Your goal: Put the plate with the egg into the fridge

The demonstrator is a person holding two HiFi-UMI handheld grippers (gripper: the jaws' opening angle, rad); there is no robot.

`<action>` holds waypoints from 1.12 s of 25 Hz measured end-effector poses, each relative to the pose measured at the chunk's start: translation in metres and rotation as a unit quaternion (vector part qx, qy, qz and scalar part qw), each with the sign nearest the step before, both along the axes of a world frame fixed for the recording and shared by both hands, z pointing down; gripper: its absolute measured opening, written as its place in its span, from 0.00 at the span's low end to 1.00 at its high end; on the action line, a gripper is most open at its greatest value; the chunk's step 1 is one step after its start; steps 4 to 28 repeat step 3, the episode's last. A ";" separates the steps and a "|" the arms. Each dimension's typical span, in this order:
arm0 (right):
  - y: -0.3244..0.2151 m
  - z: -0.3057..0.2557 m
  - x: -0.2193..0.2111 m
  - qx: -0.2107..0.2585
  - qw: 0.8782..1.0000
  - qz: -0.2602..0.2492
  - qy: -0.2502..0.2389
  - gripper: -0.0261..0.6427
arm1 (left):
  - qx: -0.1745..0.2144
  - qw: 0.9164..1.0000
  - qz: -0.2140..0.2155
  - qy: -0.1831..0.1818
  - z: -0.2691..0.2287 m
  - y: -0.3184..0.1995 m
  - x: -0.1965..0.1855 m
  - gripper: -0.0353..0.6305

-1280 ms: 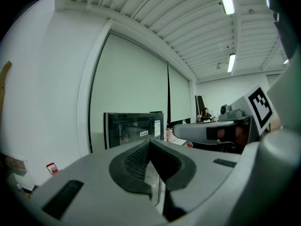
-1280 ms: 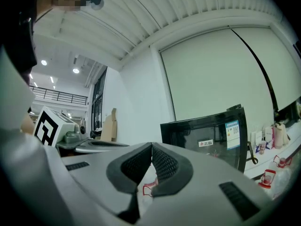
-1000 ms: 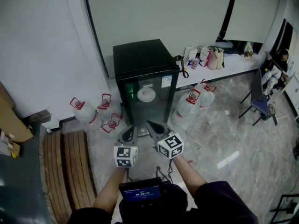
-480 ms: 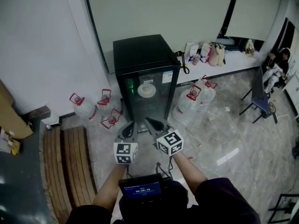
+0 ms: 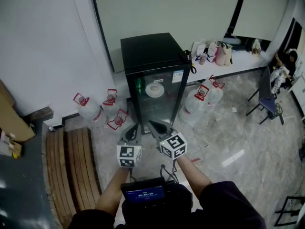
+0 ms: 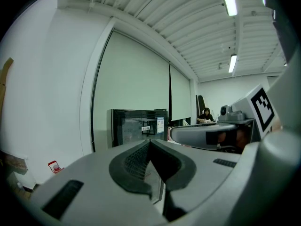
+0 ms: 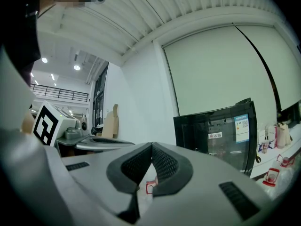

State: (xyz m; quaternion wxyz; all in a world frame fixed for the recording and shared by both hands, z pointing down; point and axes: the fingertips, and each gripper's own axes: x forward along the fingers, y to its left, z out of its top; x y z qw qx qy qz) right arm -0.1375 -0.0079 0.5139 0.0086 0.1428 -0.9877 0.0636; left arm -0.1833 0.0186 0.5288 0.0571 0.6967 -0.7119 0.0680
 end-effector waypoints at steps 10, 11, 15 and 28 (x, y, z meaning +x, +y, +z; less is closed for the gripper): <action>0.008 0.005 -0.017 -0.003 1.000 0.002 0.002 0.05 | -0.001 1.000 0.001 -0.006 0.006 0.008 -0.019 0.07; 0.008 0.005 -0.017 -0.003 1.000 0.002 0.002 0.05 | -0.001 1.000 0.001 -0.006 0.006 0.008 -0.019 0.07; 0.008 0.005 -0.017 -0.003 1.000 0.002 0.002 0.05 | -0.001 1.000 0.001 -0.006 0.006 0.008 -0.019 0.07; 0.008 0.005 -0.017 -0.003 1.000 0.002 0.002 0.05 | -0.001 1.000 0.001 -0.006 0.006 0.008 -0.019 0.07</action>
